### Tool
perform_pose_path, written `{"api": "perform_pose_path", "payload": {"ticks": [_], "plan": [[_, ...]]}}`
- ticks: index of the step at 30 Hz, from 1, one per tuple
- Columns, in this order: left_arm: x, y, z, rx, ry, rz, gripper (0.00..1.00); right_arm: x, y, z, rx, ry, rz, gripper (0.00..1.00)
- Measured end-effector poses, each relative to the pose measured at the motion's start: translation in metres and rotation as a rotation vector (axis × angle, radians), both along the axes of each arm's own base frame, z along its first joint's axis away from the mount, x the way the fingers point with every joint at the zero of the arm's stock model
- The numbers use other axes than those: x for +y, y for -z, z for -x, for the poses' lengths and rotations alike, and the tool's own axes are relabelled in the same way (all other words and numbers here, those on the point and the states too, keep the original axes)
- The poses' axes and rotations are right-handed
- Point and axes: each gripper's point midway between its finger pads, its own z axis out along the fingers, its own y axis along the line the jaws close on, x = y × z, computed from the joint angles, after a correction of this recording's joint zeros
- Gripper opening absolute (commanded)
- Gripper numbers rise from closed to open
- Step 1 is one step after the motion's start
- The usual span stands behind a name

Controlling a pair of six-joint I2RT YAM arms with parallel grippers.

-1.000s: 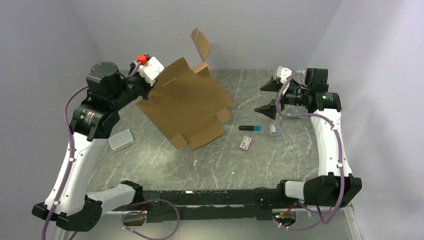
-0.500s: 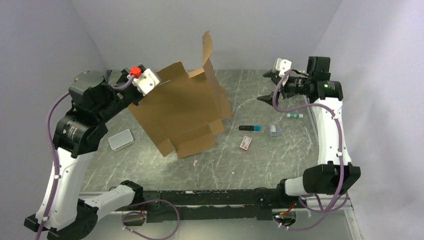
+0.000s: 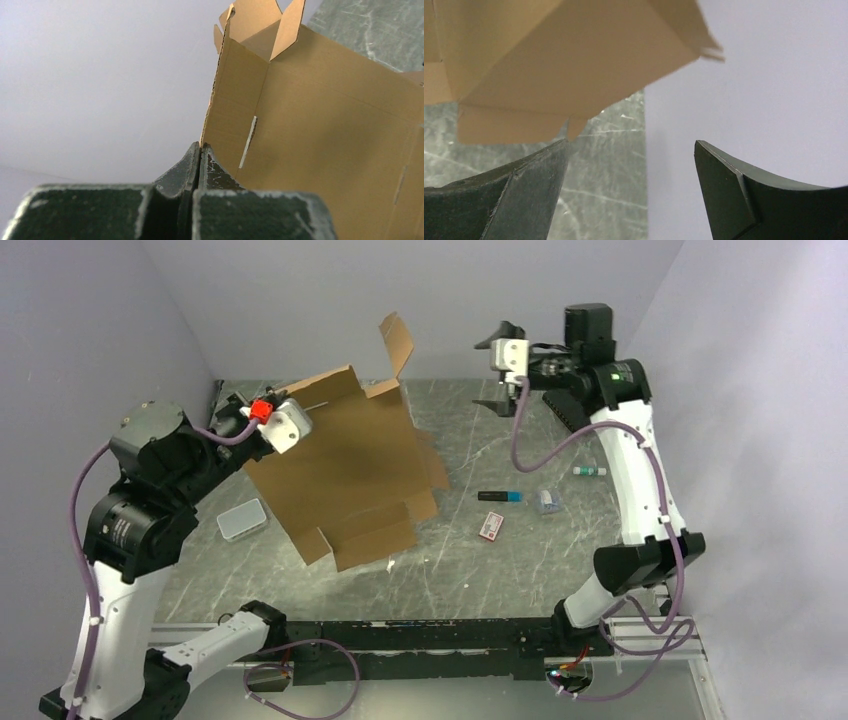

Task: Fold the paper box

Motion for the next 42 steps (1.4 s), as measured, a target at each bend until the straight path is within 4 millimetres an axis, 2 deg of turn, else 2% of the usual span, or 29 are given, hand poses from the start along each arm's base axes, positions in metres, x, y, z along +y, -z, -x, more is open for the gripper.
{"api": "perform_pose_path", "payload": {"ticks": [2, 7, 16, 23, 30, 37, 40, 42], "plan": [[-0.006, 0.004, -0.004, 0.016, 0.021, -0.006, 0.0, 0.022, -0.008, -0.003, -0.047, -0.035, 0.018, 1.0], [-0.018, 0.015, -0.014, 0.053, 0.055, -0.018, 0.0, 0.048, -0.013, -0.014, -0.121, -0.052, 0.06, 0.95], [-0.027, 0.023, -0.02, 0.083, 0.087, -0.024, 0.0, 0.076, 0.021, -0.036, -0.158, -0.059, 0.166, 0.81], [-0.031, 0.028, -0.022, 0.1, 0.096, -0.024, 0.0, 0.083, 0.026, -0.04, -0.19, -0.063, 0.201, 0.72], [-0.034, 0.029, -0.021, 0.106, 0.105, -0.019, 0.0, 0.09, 0.021, -0.037, -0.224, -0.076, 0.21, 0.76], [-0.038, 0.034, -0.019, 0.121, 0.117, -0.019, 0.0, 0.087, 0.011, -0.042, -0.263, -0.037, 0.221, 0.78], [-0.039, 0.034, -0.019, 0.123, 0.12, -0.018, 0.0, 0.085, 0.011, -0.041, -0.271, -0.033, 0.229, 0.73], [-0.039, 0.034, -0.019, 0.124, 0.121, -0.016, 0.0, 0.084, 0.014, -0.04, -0.273, -0.036, 0.237, 0.66]]}}
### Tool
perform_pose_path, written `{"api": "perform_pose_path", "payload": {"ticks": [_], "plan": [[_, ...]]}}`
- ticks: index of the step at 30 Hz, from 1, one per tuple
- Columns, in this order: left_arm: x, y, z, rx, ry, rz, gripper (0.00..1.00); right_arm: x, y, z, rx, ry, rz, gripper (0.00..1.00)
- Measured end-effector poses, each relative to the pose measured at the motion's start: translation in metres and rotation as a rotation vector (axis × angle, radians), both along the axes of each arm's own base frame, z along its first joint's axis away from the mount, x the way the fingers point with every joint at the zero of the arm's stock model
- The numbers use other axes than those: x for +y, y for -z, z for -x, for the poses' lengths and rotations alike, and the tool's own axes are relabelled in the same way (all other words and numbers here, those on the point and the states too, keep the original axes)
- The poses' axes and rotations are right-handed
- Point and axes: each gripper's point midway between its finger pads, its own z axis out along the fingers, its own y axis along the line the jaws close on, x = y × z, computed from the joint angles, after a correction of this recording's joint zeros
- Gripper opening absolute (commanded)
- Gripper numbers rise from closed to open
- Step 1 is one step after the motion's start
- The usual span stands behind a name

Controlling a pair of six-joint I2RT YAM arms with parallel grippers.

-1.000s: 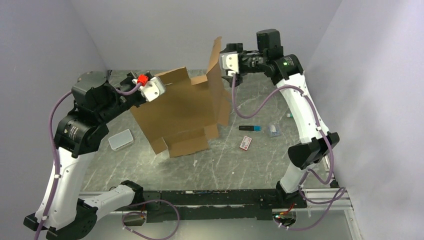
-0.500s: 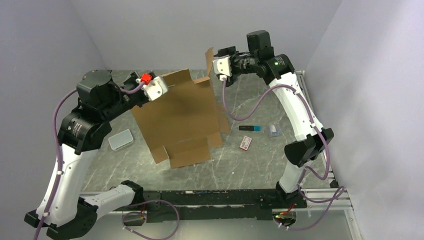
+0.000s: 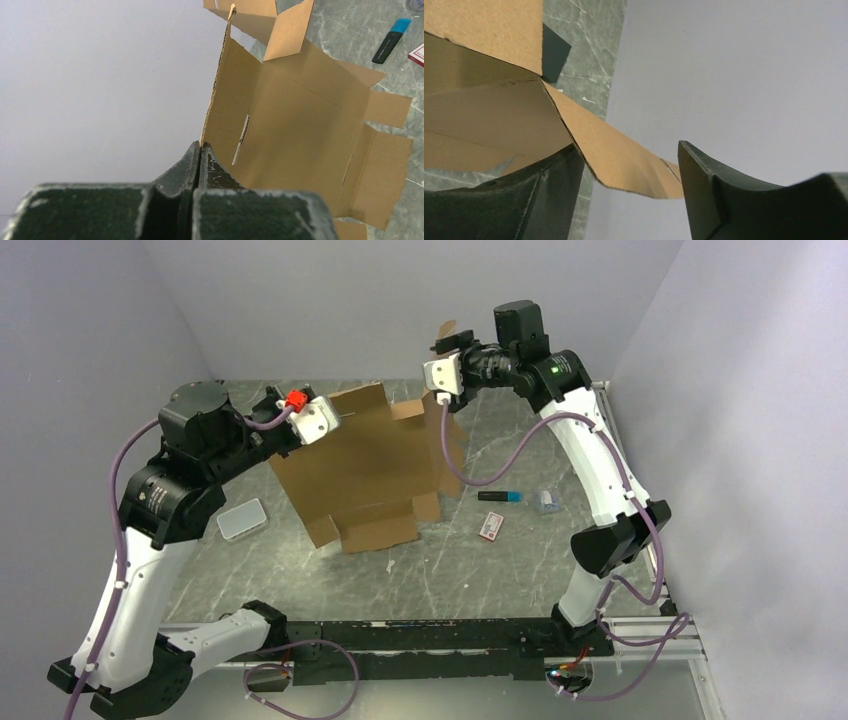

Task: Fold the paper box

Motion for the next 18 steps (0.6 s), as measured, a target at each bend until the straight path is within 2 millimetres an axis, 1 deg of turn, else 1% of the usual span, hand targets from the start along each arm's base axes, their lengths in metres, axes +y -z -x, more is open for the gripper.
{"api": "perform_pose_path", "payload": {"ticks": [2, 3, 5, 7, 8, 10, 13, 16, 18], "plan": [[-0.001, 0.0, 0.001, 0.001, 0.002, 0.002, 0.0, 0.0, 0.002, 0.001, -0.004, -0.006, 0.008, 0.57], [-0.001, 0.0, 0.001, 0.003, 0.003, 0.004, 0.0, 0.001, 0.003, 0.001, -0.006, -0.007, 0.012, 0.51], [-0.001, 0.0, 0.001, 0.007, 0.002, 0.008, 0.0, 0.001, 0.004, 0.001, -0.011, -0.009, 0.018, 0.33], [-0.002, 0.0, 0.001, 0.01, 0.002, 0.012, 0.0, 0.001, 0.004, 0.001, -0.023, -0.008, 0.025, 0.17], [-0.001, 0.0, 0.001, 0.011, -0.001, 0.013, 0.0, 0.0, 0.003, 0.001, -0.027, -0.004, 0.031, 0.1], [0.0, -0.001, 0.0, 0.008, -0.012, 0.016, 0.0, -0.003, 0.003, 0.0, -0.04, 0.008, 0.044, 0.0], [0.002, -0.003, -0.003, -0.002, -0.03, 0.026, 0.0, -0.008, 0.003, 0.001, -0.045, 0.034, 0.055, 0.0], [0.005, -0.004, -0.007, 0.002, -0.06, 0.043, 0.0, -0.014, 0.001, 0.005, -0.058, 0.079, 0.071, 0.0], [0.006, -0.003, -0.011, 0.01, -0.085, 0.053, 0.0, -0.015, -0.002, 0.009, -0.088, 0.118, 0.084, 0.0]]}}
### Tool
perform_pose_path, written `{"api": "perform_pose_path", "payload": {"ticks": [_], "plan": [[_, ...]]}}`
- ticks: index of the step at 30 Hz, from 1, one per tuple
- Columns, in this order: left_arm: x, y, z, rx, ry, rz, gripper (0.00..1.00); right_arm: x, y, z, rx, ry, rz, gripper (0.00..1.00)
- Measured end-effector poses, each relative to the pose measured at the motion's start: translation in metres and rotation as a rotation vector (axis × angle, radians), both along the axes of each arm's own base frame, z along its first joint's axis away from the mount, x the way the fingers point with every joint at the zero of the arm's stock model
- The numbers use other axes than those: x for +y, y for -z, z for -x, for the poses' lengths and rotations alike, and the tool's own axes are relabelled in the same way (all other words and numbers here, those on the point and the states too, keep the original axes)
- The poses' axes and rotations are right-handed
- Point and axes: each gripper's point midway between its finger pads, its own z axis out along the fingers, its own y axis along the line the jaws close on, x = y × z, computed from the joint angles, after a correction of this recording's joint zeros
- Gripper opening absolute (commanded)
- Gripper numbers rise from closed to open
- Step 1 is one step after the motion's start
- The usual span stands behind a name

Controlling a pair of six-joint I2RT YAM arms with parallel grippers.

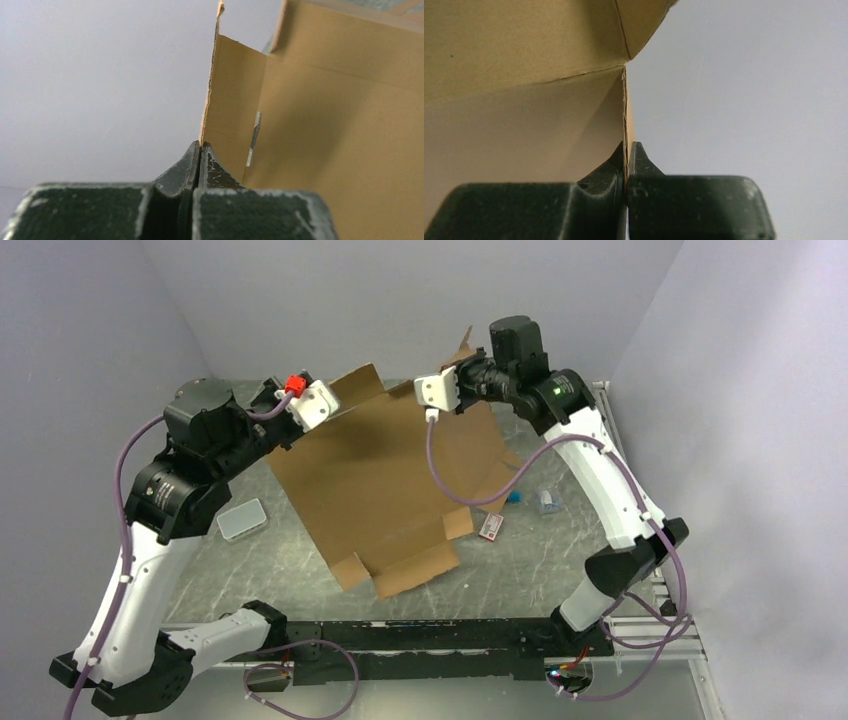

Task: Fold the paper box

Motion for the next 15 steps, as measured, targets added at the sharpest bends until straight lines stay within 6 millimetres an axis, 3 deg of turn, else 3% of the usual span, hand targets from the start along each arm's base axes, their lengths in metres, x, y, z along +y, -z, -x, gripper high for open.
{"api": "perform_pose_path", "payload": {"ticks": [6, 12, 15], "plan": [[-0.002, 0.005, -0.02, 0.017, -0.063, 0.003, 0.0, -0.003, 0.008, 0.008, -0.135, 0.163, 0.077, 0.0], [-0.017, 0.019, -0.039, 0.049, -0.083, -0.015, 0.0, -0.027, 0.041, -0.011, -0.238, 0.367, 0.16, 0.0], [-0.029, 0.023, -0.045, 0.05, -0.08, -0.022, 0.0, -0.037, 0.046, -0.016, -0.266, 0.437, 0.152, 0.0]]}}
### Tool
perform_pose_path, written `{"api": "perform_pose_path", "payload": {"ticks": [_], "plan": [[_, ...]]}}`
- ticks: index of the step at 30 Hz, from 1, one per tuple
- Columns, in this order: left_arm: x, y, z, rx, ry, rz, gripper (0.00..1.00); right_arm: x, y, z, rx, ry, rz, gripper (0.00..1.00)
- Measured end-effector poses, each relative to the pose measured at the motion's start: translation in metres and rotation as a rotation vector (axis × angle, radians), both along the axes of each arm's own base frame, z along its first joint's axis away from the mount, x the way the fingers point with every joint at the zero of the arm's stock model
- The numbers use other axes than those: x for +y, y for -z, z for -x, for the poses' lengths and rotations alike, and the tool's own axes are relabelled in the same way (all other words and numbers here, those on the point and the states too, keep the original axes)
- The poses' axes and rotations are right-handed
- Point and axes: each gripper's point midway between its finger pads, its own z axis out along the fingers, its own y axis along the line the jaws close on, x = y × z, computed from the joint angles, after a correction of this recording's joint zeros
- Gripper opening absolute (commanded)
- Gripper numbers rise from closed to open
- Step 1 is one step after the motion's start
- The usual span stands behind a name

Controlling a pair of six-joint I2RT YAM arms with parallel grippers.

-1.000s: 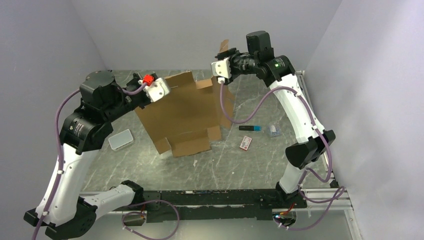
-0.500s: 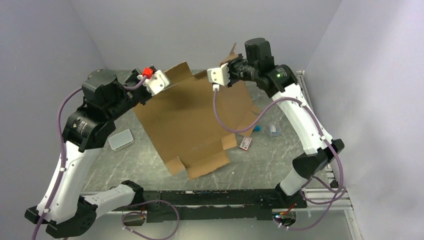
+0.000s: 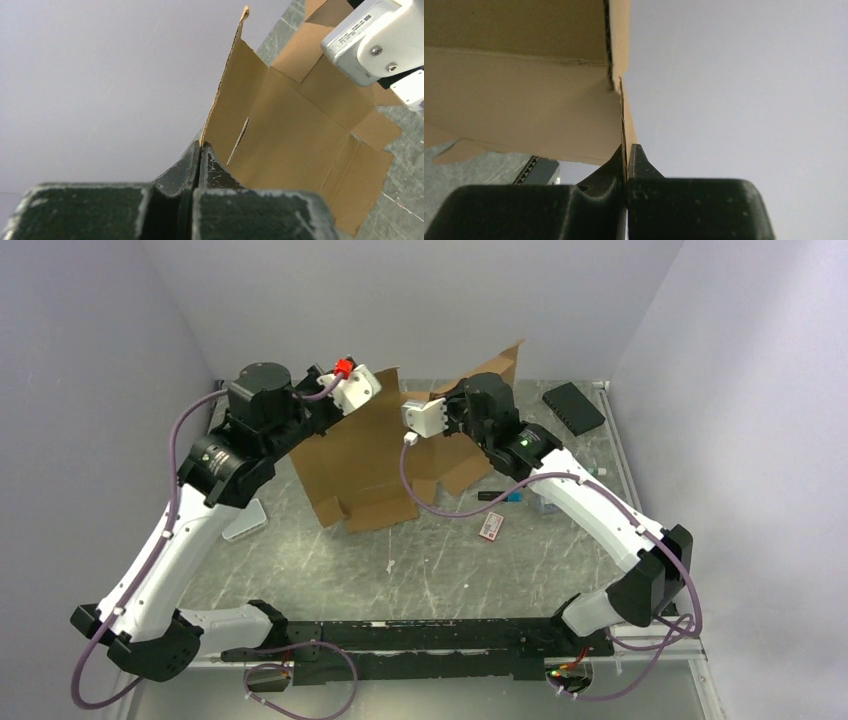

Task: Fold the paper box

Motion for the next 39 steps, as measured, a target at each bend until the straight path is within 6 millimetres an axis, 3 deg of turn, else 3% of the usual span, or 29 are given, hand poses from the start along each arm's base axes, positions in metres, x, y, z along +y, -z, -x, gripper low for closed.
{"api": "perform_pose_path", "payload": {"ticks": [5, 10, 19, 29, 33, 37, 39], "plan": [[-0.016, 0.015, -0.004, -0.014, -0.006, -0.012, 0.0, -0.015, 0.002, 0.001, -0.051, 0.077, -0.048, 0.0], [-0.027, 0.03, -0.004, -0.023, -0.025, -0.047, 0.0, -0.022, 0.017, 0.0, -0.049, 0.135, -0.096, 0.0], [-0.046, 0.049, 0.002, -0.071, -0.049, -0.114, 0.0, -0.029, 0.036, 0.015, 0.029, 0.169, -0.229, 0.11], [-0.039, 0.063, -0.003, -0.112, -0.108, -0.183, 0.0, -0.027, 0.061, 0.039, 0.188, 0.143, -0.372, 0.38], [-0.036, 0.06, -0.005, -0.139, -0.116, -0.205, 0.0, -0.03, 0.065, 0.045, 0.263, 0.123, -0.439, 0.51], [-0.034, 0.053, -0.006, -0.173, -0.121, -0.222, 0.0, -0.031, 0.07, 0.057, 0.373, 0.071, -0.497, 0.76], [-0.034, 0.05, -0.006, -0.186, -0.12, -0.231, 0.0, -0.03, 0.069, 0.064, 0.429, 0.037, -0.529, 0.82]]}}
